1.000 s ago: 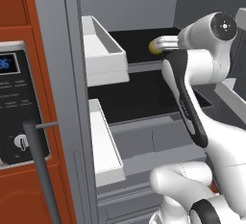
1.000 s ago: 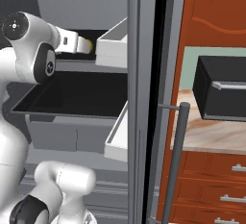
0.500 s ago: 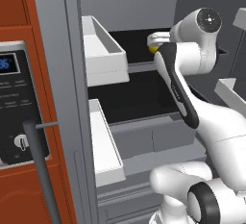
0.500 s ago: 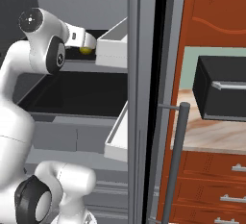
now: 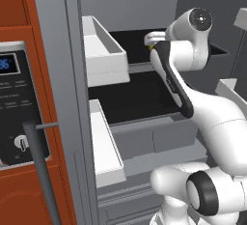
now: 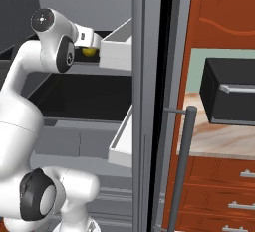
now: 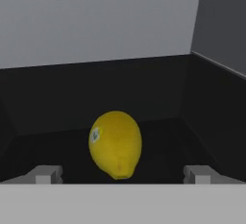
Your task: Retrieve a lemon from the fridge and place it on the cutting board with the fish.
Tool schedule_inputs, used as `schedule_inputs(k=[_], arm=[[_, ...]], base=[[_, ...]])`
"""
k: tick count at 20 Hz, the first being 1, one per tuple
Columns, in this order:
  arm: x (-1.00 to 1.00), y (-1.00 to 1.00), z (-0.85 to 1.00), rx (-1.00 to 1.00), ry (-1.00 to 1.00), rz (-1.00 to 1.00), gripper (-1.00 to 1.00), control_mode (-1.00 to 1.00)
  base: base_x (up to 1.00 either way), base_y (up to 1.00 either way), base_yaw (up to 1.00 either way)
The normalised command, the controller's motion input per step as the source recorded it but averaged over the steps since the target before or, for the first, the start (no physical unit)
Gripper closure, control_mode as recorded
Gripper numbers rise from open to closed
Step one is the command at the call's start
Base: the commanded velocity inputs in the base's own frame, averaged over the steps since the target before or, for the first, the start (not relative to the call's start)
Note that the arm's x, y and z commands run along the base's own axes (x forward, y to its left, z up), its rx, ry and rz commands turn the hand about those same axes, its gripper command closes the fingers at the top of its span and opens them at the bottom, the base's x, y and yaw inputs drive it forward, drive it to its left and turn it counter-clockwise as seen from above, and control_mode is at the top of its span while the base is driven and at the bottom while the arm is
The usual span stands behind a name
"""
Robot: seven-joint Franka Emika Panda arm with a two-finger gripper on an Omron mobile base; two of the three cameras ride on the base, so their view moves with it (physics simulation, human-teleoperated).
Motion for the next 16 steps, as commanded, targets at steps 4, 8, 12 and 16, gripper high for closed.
schedule_inputs(k=[4,8,12,16], arm=[[0.0,0.0,0.0,0.0,0.0,0.0,-1.0,-1.0],[0.04,0.0,-0.01,0.0,0.0,0.0,-1.0,-1.0],[0.14,0.04,-0.06,0.0,0.0,0.0,-1.0,-1.0],[0.18,0.04,-0.11,0.0,0.0,0.0,-1.0,-1.0]], base=[[0.0,0.0,0.0],[0.0,0.0,0.0],[0.0,0.0,0.0],[0.0,0.0,0.0]])
